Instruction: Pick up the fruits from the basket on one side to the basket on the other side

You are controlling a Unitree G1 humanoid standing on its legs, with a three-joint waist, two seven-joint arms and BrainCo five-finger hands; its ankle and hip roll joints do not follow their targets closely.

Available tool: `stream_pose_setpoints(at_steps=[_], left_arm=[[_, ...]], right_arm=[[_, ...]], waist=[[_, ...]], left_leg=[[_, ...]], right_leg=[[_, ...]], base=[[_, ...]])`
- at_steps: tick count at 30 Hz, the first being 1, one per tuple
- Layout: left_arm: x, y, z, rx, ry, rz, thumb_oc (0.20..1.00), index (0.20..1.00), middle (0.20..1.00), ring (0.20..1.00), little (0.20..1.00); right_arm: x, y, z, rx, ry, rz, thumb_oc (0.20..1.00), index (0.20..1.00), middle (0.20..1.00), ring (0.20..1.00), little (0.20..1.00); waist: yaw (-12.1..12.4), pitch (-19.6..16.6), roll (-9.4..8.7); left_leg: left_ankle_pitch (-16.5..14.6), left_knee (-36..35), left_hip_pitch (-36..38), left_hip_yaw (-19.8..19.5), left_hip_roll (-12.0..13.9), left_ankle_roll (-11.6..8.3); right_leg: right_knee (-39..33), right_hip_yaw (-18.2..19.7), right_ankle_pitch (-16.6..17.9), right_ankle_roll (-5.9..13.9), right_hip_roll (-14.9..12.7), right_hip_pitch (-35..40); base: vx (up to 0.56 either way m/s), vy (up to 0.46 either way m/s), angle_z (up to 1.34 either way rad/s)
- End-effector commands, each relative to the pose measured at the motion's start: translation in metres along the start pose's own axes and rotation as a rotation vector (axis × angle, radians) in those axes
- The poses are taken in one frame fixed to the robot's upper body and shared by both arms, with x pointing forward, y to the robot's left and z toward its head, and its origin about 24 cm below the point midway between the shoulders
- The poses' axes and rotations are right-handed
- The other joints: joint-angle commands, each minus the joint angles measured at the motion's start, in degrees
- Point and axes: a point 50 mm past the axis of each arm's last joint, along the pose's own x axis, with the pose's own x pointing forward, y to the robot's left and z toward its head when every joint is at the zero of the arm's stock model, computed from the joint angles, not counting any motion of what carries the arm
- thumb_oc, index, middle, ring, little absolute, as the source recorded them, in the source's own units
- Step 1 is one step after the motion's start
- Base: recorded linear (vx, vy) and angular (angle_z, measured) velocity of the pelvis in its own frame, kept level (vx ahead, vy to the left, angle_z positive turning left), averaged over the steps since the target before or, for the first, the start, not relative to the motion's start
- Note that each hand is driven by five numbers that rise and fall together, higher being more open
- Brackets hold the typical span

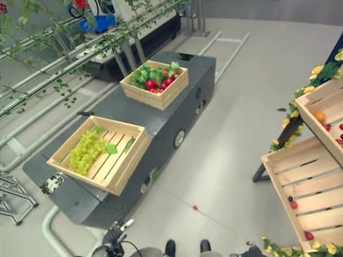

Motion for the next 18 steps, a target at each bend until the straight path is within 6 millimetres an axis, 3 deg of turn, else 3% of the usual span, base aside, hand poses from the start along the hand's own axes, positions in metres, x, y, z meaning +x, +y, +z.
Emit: stream_pose_setpoints(at_steps=[1, 3, 8, 13, 16, 18], left_arm=[[-0.002, 0.012, 0.032, -0.053, -0.162, 0.037, 1.0, 1.0, 1.0, 1.0, 1.0], [-0.002, 0.015, 0.046, -0.049, -0.215, 0.066, 1.0, 1.0, 1.0, 1.0, 1.0], [-0.003, 0.011, 0.069, -0.035, -0.309, 0.056, 1.0, 1.0, 1.0, 1.0, 1.0], [-0.004, 0.004, 0.107, 0.04, -0.439, 0.026, 1.0, 1.0, 1.0, 1.0, 1.0], [-0.007, 0.003, 0.128, 0.098, -0.518, 0.023, 1.0, 1.0, 1.0, 1.0, 1.0], [-0.009, 0.0, 0.135, 0.12, -0.542, 0.012, 1.0, 1.0, 1.0, 1.0, 1.0]], right_arm=[[0.001, -0.017, 0.002, 0.008, -0.014, -0.058, 1.0, 1.0, 1.0, 1.0, 1.0], [0.001, -0.019, 0.002, 0.031, -0.023, -0.07, 1.0, 1.0, 1.0, 1.0, 1.0], [0.001, -0.021, 0.007, 0.068, -0.038, -0.082, 1.0, 1.0, 1.0, 1.0, 1.0], [0.002, -0.01, 0.012, 0.081, -0.042, -0.06, 1.0, 1.0, 1.0, 1.0, 1.0], [0.002, 0.004, 0.019, 0.142, -0.048, -0.027, 1.0, 1.0, 1.0, 1.0, 1.0], [0.002, 0.007, 0.021, 0.149, -0.057, -0.022, 1.0, 1.0, 1.0, 1.0, 1.0]], waist=[[-0.7, -1.47, 0.41], [-0.88, -1.05, 1.35], [-0.59, -0.13, 2.34], [-0.26, -0.22, 1.36], [0.05, -1.07, -0.65], [0.29, -1.42, -1.05]], left_leg=[[-1.14, -3.86, -0.59, 2.13, 5.82, 2.14], [2.23, -7.6, -0.36, 3.47, 9.7, -0.08], [2.63, -8.64, 0.9, 5.26, 11.86, -1.43], [0.15, -7.85, 0.44, 6.38, 10.47, -0.52], [-2.72, -6.64, -0.04, 8.32, 6.74, 2.83], [-2.75, -7.18, -0.24, 8.76, 5.28, 3.78]], right_leg=[[0.74, 1.22, -3.31, 4.7, 2.65, -2.93], [0.8, 0.28, -4.31, 5.16, 2.77, -2.6], [1.26, -1.23, -4.65, 6.25, 1.59, -1.44], [1.74, -2.48, -3.67, 8.05, -1.22, -1.23], [3.93, -0.35, -2.59, 10.94, -5.85, -2.97], [5.64, 0.74, -2.62, 11.72, -7.29, -4.53]], base=[[0.03, 0.121, 0.21], [0.04, 0.167, 0.52], [0.03, 0.164, 0.31], [0.03, 0.218, 0.12], [0.07, 0.349, -0.03], [0.02, 0.349, -0.28]])
